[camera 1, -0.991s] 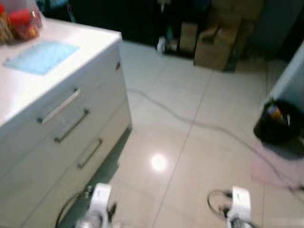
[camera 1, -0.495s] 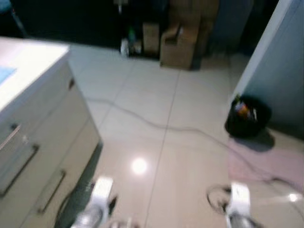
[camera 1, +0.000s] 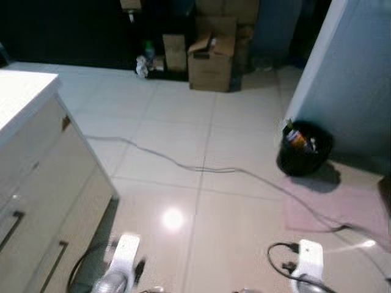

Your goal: Kitchen organization

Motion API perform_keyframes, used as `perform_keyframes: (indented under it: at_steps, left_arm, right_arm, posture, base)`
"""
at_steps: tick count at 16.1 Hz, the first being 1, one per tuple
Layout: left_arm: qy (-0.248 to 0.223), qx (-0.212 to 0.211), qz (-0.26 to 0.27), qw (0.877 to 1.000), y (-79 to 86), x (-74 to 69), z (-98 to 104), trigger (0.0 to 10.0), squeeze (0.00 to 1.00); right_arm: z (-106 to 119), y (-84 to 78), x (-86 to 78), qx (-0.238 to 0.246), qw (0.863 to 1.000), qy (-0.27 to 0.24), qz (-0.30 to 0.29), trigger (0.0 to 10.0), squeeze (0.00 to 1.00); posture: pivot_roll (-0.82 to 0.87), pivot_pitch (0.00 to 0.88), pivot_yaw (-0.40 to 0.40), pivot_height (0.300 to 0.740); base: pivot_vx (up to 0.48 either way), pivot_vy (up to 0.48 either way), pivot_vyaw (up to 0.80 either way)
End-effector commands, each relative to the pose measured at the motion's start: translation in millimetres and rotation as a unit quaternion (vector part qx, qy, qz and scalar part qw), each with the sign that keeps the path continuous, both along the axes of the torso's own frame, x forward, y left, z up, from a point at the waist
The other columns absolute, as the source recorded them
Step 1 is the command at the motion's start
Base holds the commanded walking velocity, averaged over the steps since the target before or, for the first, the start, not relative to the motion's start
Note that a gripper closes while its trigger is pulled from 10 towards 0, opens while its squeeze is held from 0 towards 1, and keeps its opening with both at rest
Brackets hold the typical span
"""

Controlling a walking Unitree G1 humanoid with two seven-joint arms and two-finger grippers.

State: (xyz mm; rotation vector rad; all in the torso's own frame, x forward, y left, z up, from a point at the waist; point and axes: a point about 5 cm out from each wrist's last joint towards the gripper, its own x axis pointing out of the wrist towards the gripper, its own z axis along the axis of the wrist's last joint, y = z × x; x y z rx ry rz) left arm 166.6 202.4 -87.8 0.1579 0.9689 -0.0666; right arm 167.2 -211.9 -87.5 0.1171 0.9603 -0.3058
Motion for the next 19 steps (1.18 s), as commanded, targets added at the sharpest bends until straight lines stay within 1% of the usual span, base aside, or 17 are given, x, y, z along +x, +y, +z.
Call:
perform_keyframes:
  at_steps: [1,17,19]
  left_arm:
    - [0.002,0.005,0.004,1.0,4.3,-0.7,0.3,10.0,0.0]
    - [-0.001,0.008,0.008,1.0,5.1,0.5,0.9,10.0,0.0]
    - [-0.002,0.01,0.011,1.0,8.3,-1.3,1.0,10.0,0.0]
  right_arm:
    - [-1.2,2.3,-1.0,0.007,1.0,0.006,-0.01,10.0,0.0]
    - [-0.9,2.3,-0.4,0.009,1.0,0.006,-0.004,10.0,0.0]
    - [-2.0,5.5,-2.2,0.022,1.0,-0.002,-0.005,10.0,0.0]
  posture:
    - [0.06,0.064,0.038,0.74]
    - [0.06,0.064,0.037,0.74]
    - [0.07,0.078,0.042,0.74]
  base:
    - [0.0,0.0,0.0]
    - [0.0,0.0,0.0]
    - [0.0,0.0,0.0]
